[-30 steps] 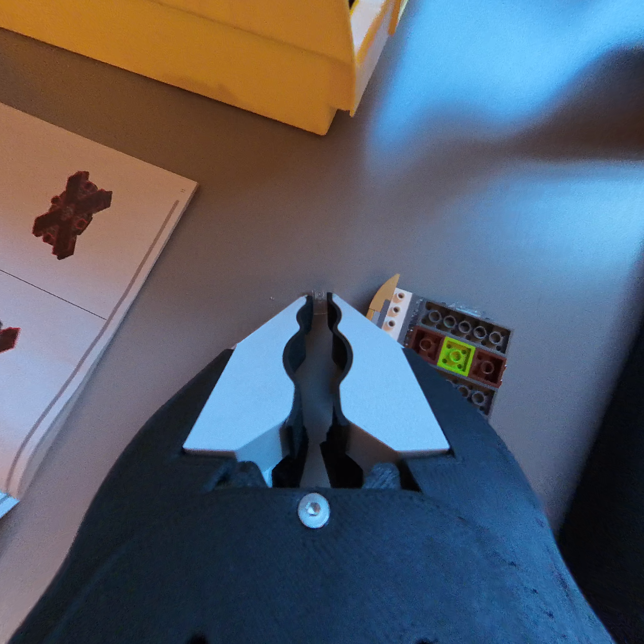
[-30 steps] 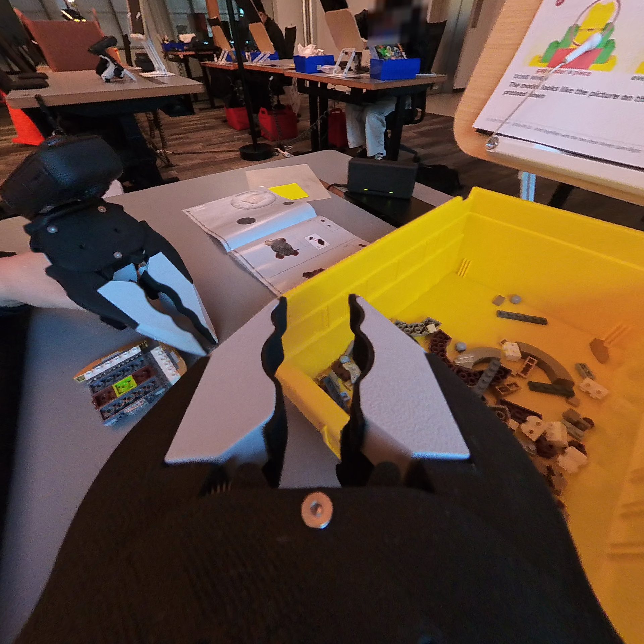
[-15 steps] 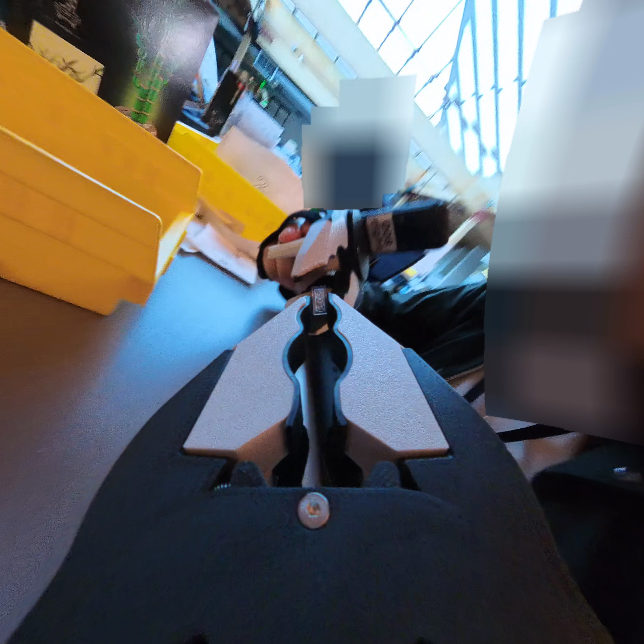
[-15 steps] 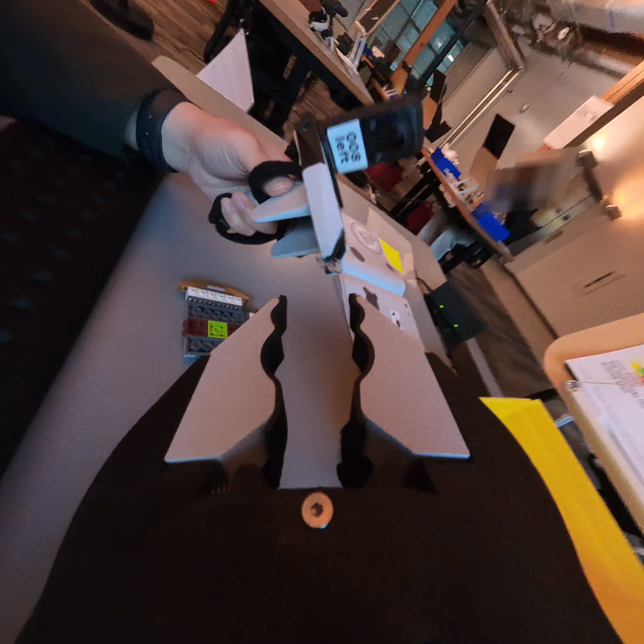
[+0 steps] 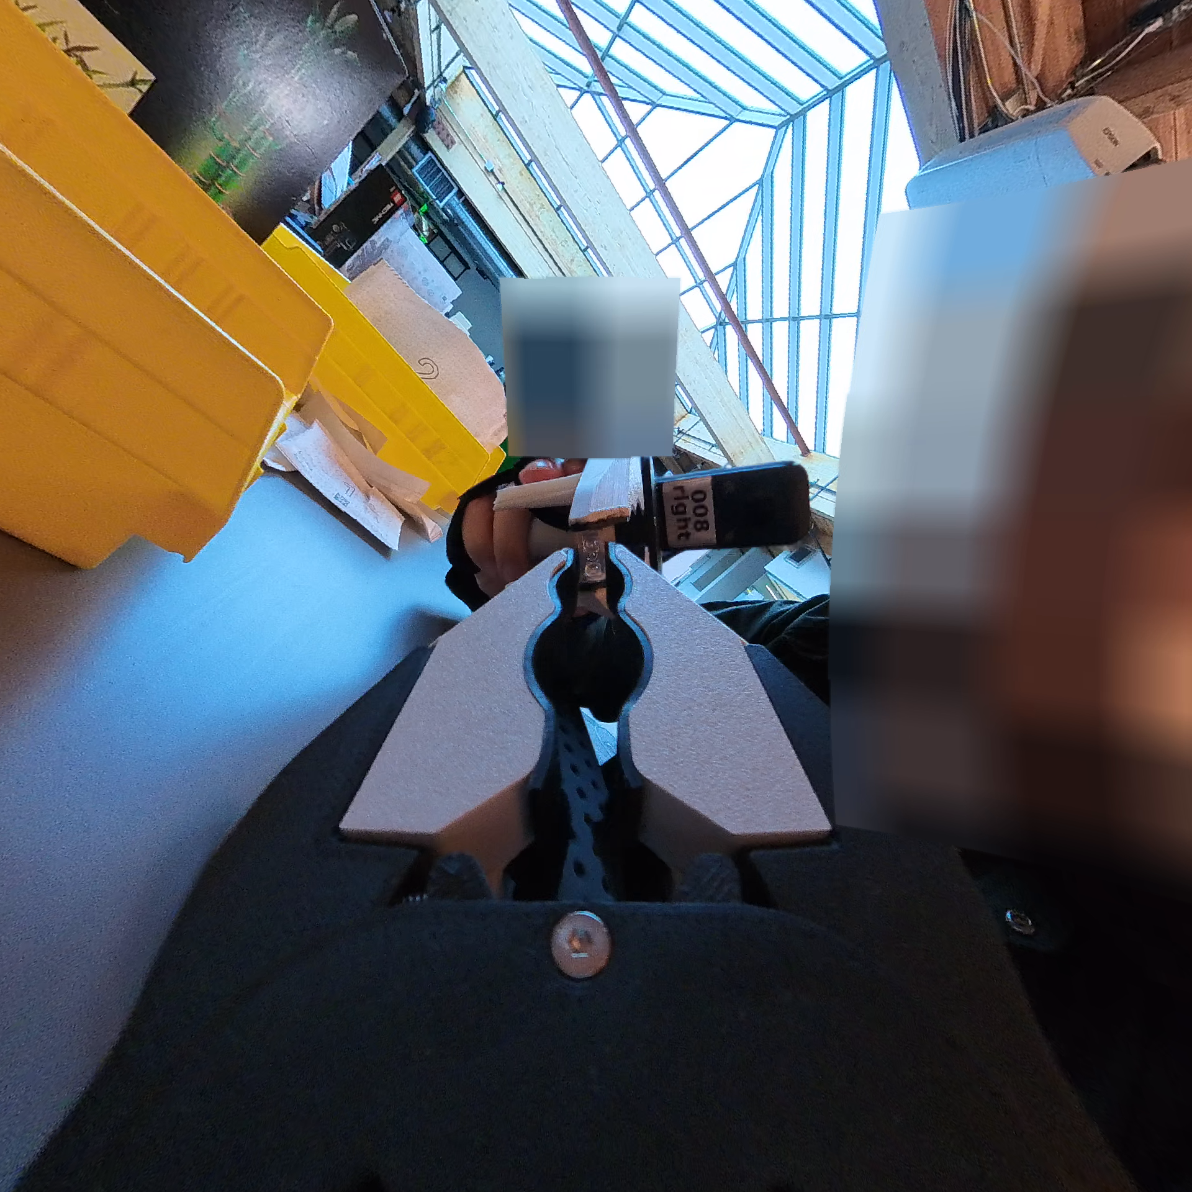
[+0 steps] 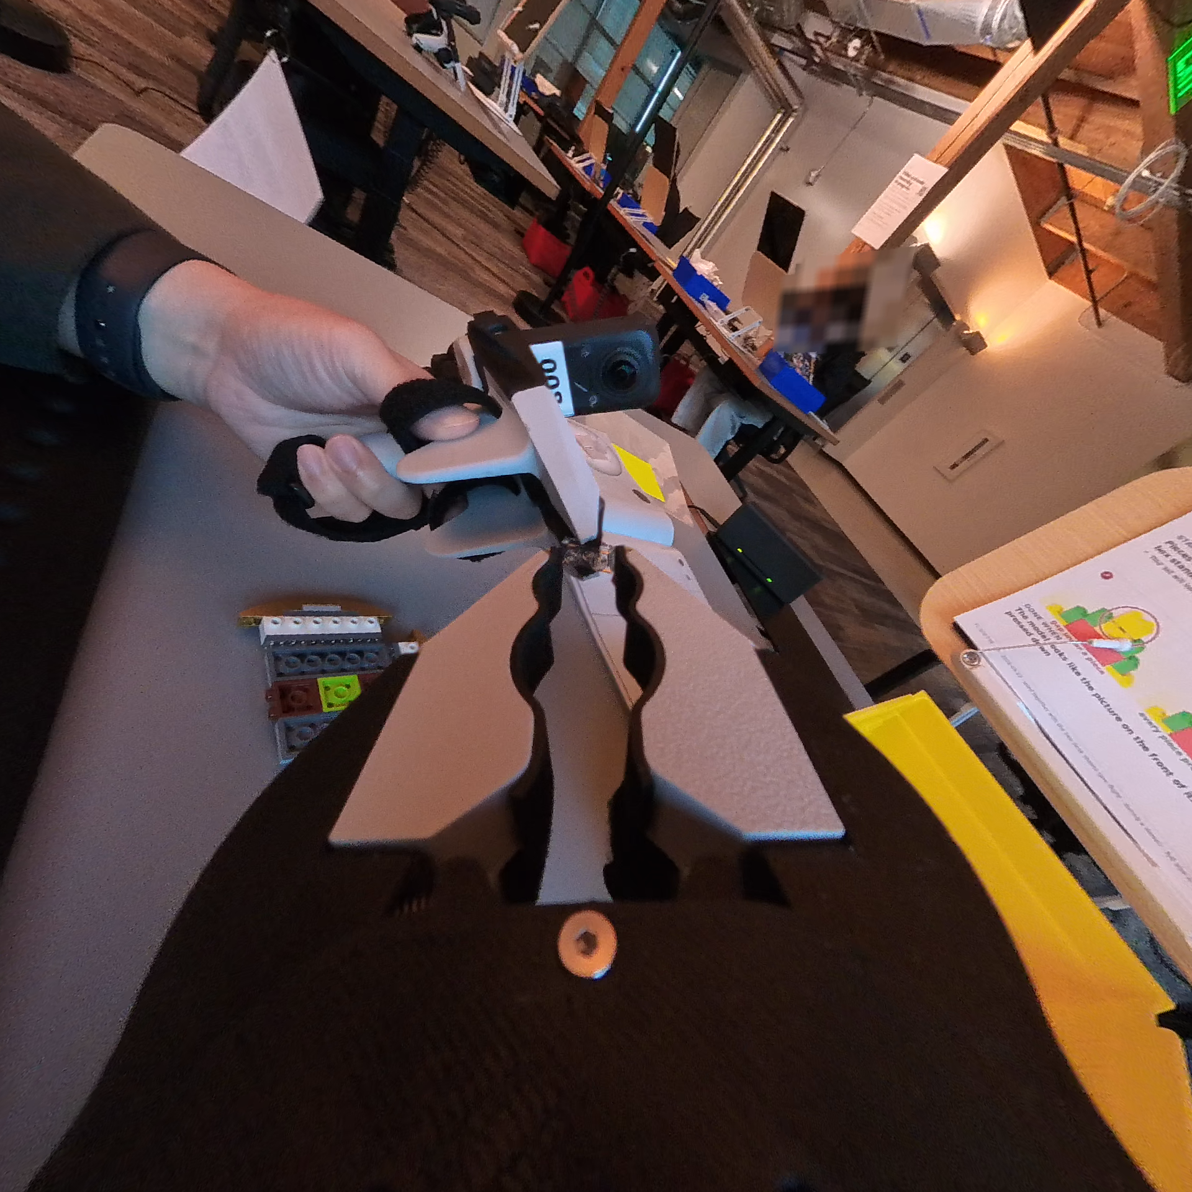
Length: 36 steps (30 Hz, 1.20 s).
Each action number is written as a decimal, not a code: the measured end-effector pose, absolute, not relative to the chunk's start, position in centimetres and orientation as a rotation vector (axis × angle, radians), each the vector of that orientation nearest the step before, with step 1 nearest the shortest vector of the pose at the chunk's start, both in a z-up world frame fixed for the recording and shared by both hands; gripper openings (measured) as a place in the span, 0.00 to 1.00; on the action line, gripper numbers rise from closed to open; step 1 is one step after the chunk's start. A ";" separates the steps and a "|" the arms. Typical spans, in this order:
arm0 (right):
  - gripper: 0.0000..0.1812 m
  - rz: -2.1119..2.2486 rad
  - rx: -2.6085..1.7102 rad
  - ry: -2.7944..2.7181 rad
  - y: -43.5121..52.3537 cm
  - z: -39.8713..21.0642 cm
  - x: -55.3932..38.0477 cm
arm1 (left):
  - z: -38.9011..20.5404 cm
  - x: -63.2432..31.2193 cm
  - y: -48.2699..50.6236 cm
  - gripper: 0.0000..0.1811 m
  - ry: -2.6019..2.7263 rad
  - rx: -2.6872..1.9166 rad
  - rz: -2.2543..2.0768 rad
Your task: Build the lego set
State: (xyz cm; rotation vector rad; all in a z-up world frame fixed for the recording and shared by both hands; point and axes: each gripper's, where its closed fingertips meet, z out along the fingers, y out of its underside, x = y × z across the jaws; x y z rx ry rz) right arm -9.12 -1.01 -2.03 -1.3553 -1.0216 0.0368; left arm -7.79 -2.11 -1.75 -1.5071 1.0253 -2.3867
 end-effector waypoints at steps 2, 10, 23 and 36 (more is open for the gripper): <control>0.08 0.068 -1.369 -1.011 -1.0 -1.9 -8.8 | -1.8 -7.7 -1.7 0.05 1.008 -1.517 -2.355; 0.09 0.003 -1.558 -0.531 3.9 0.3 4.6 | -4.1 -8.5 2.7 0.16 0.926 -1.701 -2.006; 0.17 0.533 -1.664 -0.708 1.3 -2.5 -1.4 | -8.4 -10.9 4.3 0.15 1.251 -1.884 -1.473; 0.08 0.498 -1.979 -1.261 -0.8 -15.8 -9.0 | -15.1 -12.7 1.6 0.21 1.668 -2.114 -1.119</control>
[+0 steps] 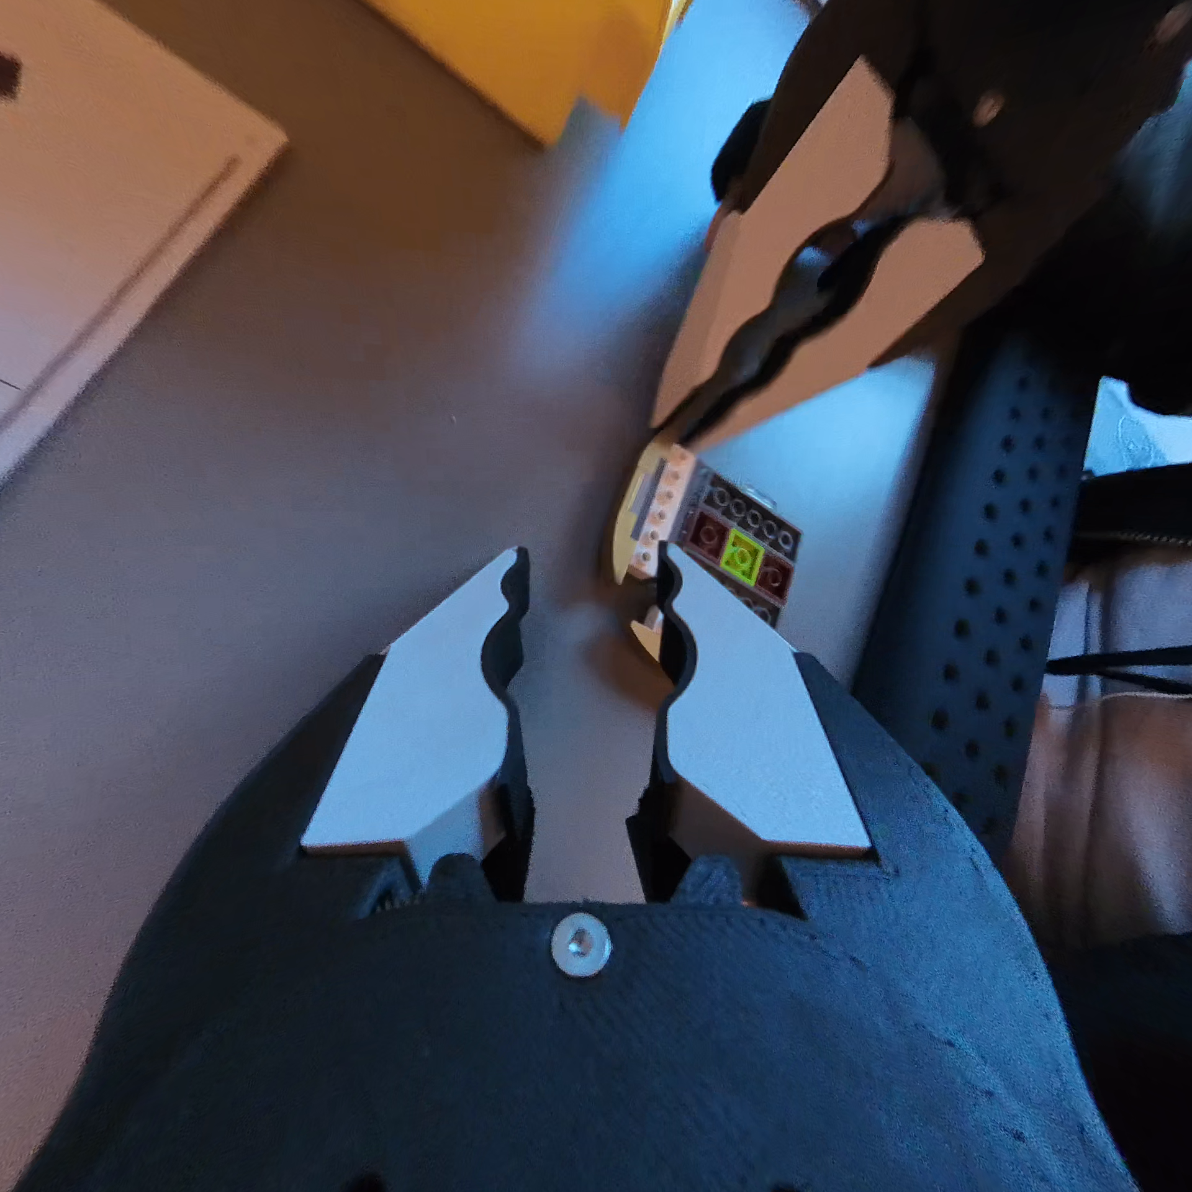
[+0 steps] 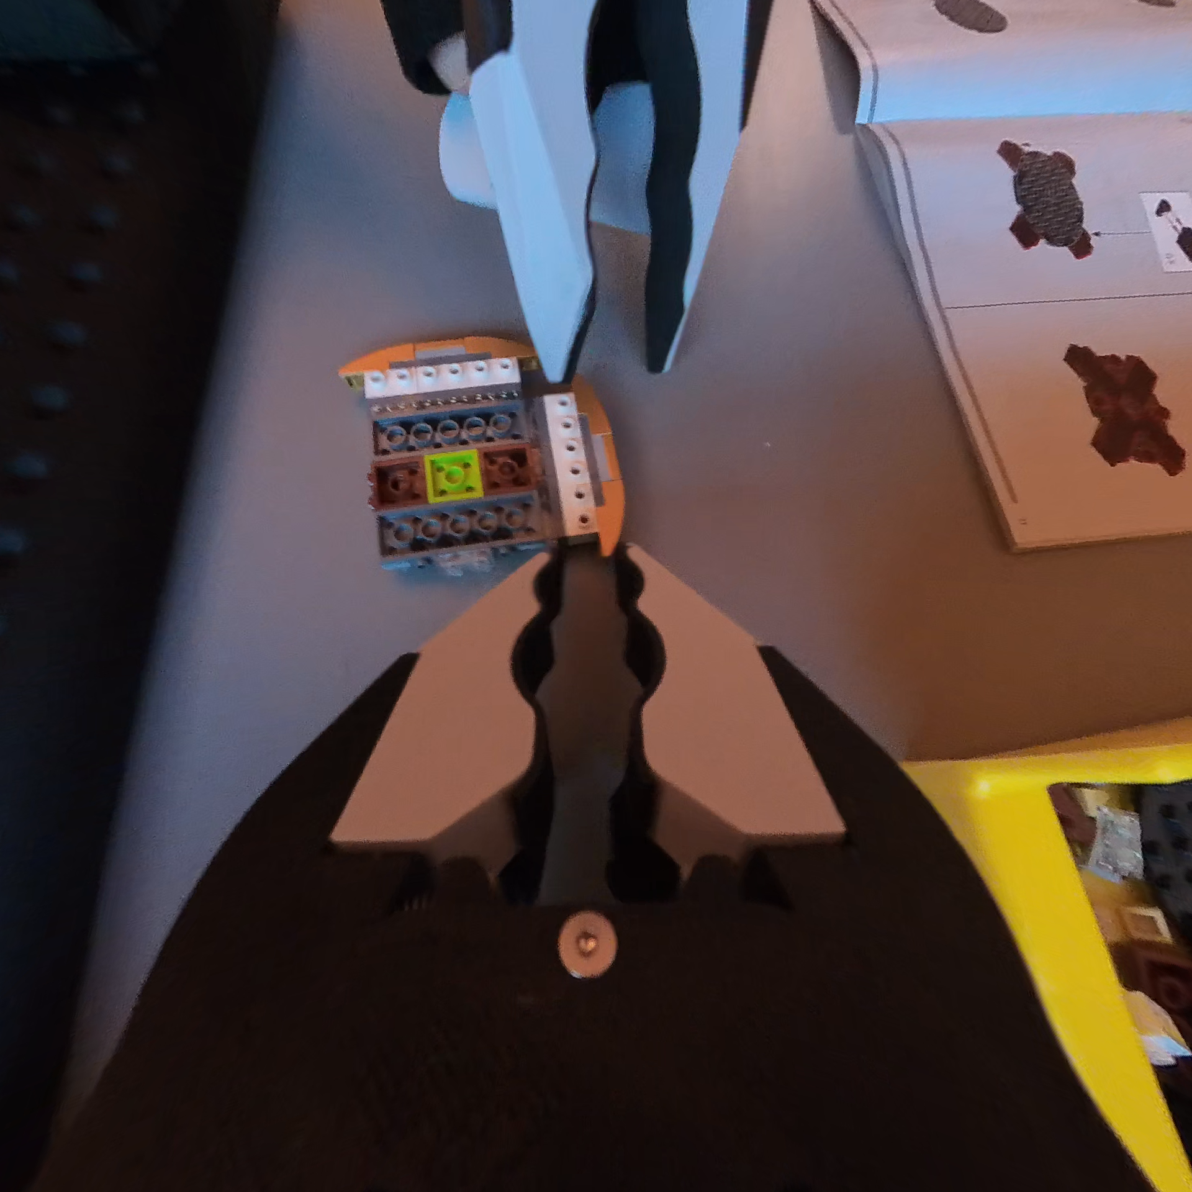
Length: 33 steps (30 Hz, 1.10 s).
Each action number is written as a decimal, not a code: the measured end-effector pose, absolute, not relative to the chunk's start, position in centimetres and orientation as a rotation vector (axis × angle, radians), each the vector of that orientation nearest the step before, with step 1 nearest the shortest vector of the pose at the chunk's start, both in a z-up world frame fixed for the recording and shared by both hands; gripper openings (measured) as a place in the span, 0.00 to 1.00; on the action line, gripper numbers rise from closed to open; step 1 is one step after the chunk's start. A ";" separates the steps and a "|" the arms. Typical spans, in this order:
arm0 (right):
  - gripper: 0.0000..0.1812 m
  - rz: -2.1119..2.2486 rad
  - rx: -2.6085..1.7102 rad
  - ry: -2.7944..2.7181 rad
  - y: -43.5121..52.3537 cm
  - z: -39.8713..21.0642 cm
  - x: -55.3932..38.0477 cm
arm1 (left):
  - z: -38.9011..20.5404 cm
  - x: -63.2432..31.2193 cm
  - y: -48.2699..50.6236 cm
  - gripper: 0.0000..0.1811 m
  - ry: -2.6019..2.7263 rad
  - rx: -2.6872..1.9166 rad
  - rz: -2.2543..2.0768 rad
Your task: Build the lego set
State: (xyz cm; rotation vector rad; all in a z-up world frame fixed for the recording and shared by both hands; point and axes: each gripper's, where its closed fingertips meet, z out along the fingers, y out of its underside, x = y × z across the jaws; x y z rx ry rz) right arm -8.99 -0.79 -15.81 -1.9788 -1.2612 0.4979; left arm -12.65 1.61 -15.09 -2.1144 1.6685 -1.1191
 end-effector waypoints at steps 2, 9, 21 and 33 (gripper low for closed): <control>0.01 0.488 -1.976 -1.284 -0.9 -15.7 -8.8 | -15.3 -12.5 1.1 0.17 1.703 -2.105 -1.124; 0.01 0.440 -1.863 -1.297 -0.9 -13.6 -8.7 | -14.7 -11.7 -0.1 0.23 1.714 -2.075 -1.263; 0.01 0.242 -1.531 -1.328 -1.4 -9.3 -9.6 | -11.8 -9.4 -5.4 0.05 1.755 -1.966 -1.908; 0.13 1.235 -1.982 -0.914 -3.2 -10.2 -8.8 | -11.6 -9.7 -4.1 0.05 1.759 -1.878 -1.727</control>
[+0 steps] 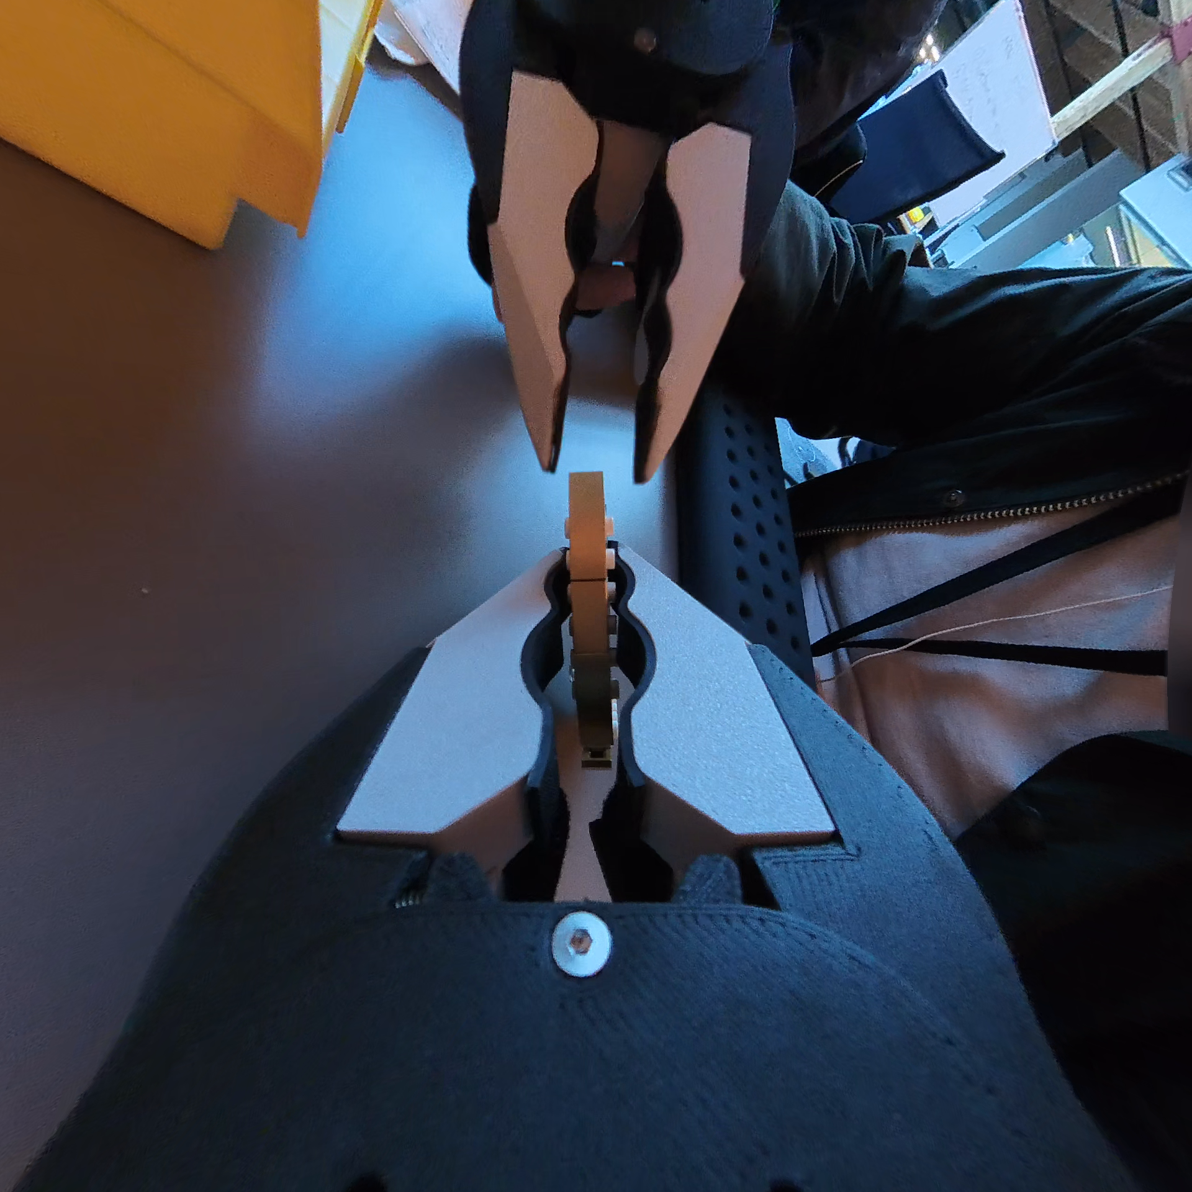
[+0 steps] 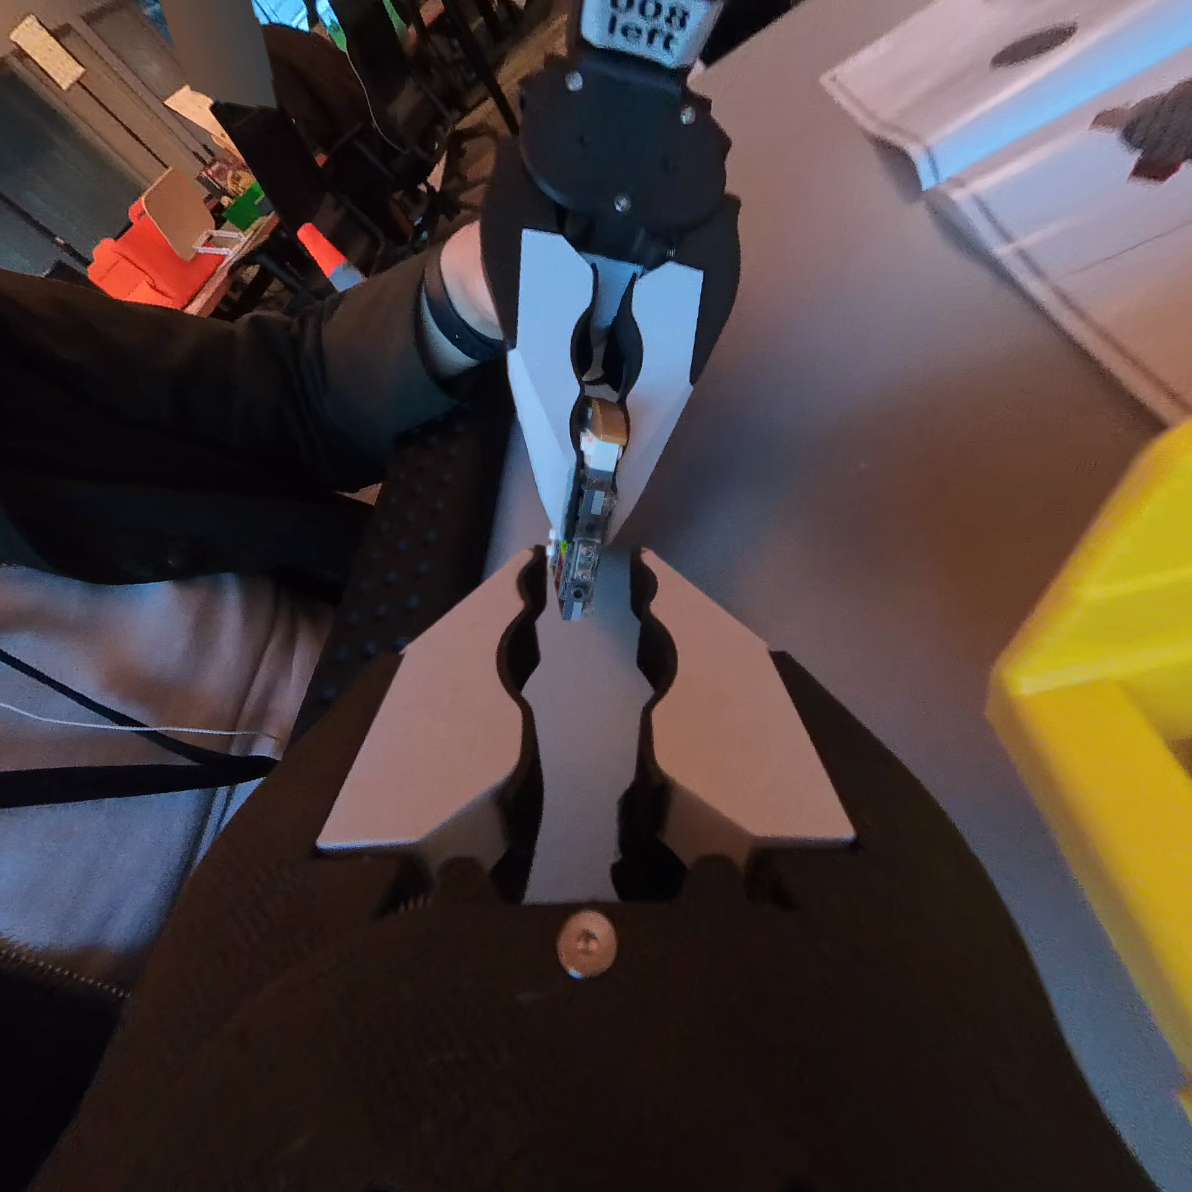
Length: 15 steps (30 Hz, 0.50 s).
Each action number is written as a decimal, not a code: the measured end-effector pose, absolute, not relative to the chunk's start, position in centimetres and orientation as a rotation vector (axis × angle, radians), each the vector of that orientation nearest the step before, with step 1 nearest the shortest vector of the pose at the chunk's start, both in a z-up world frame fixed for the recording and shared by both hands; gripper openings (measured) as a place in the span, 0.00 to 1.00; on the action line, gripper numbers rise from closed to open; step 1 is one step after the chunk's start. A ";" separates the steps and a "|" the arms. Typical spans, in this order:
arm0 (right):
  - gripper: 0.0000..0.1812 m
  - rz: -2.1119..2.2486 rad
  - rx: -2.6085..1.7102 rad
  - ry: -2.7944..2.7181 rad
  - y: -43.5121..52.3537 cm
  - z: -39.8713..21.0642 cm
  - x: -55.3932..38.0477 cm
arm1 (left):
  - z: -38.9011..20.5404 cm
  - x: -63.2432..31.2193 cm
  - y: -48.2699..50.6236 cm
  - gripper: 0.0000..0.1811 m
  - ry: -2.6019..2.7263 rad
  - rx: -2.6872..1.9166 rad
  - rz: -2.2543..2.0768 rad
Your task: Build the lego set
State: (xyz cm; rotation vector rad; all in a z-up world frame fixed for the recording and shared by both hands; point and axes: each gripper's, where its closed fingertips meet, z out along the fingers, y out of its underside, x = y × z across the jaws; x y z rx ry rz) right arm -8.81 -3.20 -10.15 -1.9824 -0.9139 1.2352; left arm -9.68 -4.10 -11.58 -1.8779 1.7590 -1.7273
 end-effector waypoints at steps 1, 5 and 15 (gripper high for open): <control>0.11 1.237 -2.002 -0.915 -3.2 -10.4 -9.1 | -11.6 -9.7 -4.1 0.05 1.762 -1.875 -1.721; 0.04 1.279 -2.031 -0.913 -3.5 -10.8 -9.8 | -11.7 -9.7 -4.3 0.05 1.776 -1.874 -1.711; 0.04 1.319 -2.060 -0.886 -3.5 -11.2 -9.9 | -11.6 -9.6 -4.4 0.05 1.782 -1.869 -1.694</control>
